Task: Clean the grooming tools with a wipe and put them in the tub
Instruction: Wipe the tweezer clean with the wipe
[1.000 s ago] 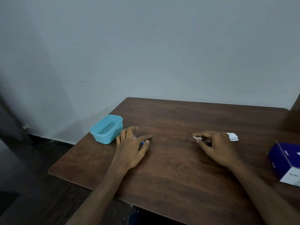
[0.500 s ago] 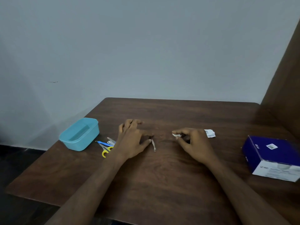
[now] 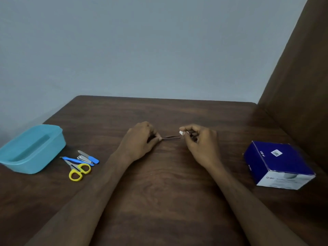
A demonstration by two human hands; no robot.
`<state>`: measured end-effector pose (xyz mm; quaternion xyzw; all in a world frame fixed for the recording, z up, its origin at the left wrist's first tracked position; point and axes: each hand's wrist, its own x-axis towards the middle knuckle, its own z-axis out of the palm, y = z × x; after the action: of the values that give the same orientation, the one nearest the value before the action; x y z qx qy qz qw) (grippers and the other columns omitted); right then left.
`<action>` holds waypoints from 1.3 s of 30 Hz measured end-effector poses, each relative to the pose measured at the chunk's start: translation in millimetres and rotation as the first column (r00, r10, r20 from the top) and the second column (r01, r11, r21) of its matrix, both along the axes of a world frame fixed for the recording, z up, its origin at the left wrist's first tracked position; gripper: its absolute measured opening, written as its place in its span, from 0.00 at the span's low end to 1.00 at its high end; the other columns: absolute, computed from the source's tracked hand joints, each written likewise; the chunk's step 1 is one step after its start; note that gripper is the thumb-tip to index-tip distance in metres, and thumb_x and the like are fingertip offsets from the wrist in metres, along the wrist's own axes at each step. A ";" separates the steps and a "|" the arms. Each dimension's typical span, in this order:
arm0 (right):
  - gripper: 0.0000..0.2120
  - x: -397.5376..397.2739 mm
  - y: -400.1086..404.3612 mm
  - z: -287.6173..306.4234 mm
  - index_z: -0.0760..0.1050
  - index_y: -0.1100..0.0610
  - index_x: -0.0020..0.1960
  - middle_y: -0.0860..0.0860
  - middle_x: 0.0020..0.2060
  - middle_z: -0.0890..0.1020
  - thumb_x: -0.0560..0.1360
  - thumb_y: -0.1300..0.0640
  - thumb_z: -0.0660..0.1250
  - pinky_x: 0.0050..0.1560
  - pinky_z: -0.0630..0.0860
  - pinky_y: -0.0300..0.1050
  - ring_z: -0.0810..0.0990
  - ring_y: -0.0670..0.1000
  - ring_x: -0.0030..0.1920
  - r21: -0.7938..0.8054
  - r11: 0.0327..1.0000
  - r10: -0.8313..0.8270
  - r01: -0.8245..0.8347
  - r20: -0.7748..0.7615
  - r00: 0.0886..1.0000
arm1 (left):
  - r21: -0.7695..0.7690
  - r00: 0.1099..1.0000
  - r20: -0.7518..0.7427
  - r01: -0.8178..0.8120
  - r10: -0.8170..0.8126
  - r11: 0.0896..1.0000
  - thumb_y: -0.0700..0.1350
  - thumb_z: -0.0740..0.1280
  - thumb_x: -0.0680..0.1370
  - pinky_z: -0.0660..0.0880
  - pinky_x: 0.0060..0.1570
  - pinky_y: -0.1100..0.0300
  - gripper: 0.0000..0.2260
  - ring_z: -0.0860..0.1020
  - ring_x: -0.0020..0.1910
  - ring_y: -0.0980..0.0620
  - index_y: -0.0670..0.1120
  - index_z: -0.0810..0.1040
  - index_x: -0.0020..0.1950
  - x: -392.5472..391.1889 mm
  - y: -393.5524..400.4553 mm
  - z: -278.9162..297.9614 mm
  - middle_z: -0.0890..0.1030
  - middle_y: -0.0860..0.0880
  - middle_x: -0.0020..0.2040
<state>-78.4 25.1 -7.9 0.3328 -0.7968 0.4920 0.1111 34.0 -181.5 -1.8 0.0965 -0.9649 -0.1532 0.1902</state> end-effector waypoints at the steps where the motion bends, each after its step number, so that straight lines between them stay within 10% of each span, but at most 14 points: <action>1: 0.06 -0.9 -0.8 0.5 0.89 0.48 0.53 0.35 0.39 0.85 0.78 0.57 0.77 0.42 0.73 0.27 0.83 0.38 0.41 -0.008 1.000 -0.006 0.006 0.009 1.000 | -0.044 0.999 -0.028 -0.019 0.018 0.999 0.54 0.71 0.82 0.78 0.52 0.49 0.04 0.78 0.53 0.51 0.57 0.84 0.52 -0.6 4.0 -2.0 0.77 0.55 0.51; 11: 0.04 -4.6 -32.2 -0.4 0.87 0.54 0.48 0.51 0.40 0.89 0.75 0.60 0.80 0.44 0.84 0.45 0.87 0.48 0.41 -0.345 0.938 0.089 0.045 0.362 0.928 | 0.423 0.948 -0.296 0.020 0.118 0.906 0.43 0.78 0.79 0.72 0.38 0.75 0.02 0.80 0.36 0.66 0.50 0.88 0.48 -17.1 7.7 -6.7 0.83 0.62 0.36; 26: 0.15 -8.5 -49.5 0.1 0.80 0.58 0.53 0.53 0.35 0.87 0.72 0.60 0.83 0.38 0.79 0.43 0.80 0.49 0.33 -0.393 0.919 0.259 -0.039 0.525 0.811 | 0.663 0.969 -0.240 0.126 0.050 0.738 0.44 0.76 0.81 0.85 0.44 0.57 0.09 0.87 0.44 0.58 0.53 0.90 0.59 -20.4 1.9 -8.2 0.90 0.58 0.46; 39: 0.07 -13.2 -48.3 -3.1 0.86 0.57 0.47 0.52 0.37 0.87 0.73 0.58 0.82 0.37 0.77 0.42 0.80 0.46 0.35 -0.342 0.931 0.293 -0.124 0.500 0.815 | 0.680 0.961 -0.276 0.179 0.021 0.711 0.42 0.76 0.80 0.77 0.41 0.68 0.08 0.86 0.43 0.62 0.51 0.90 0.58 -19.0 1.5 -6.4 0.90 0.56 0.47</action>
<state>-91.6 -23.3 -11.0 0.2456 -0.6713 0.6878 -0.1262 15.0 -180.0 -8.2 0.0982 -0.8044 -0.5255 0.2592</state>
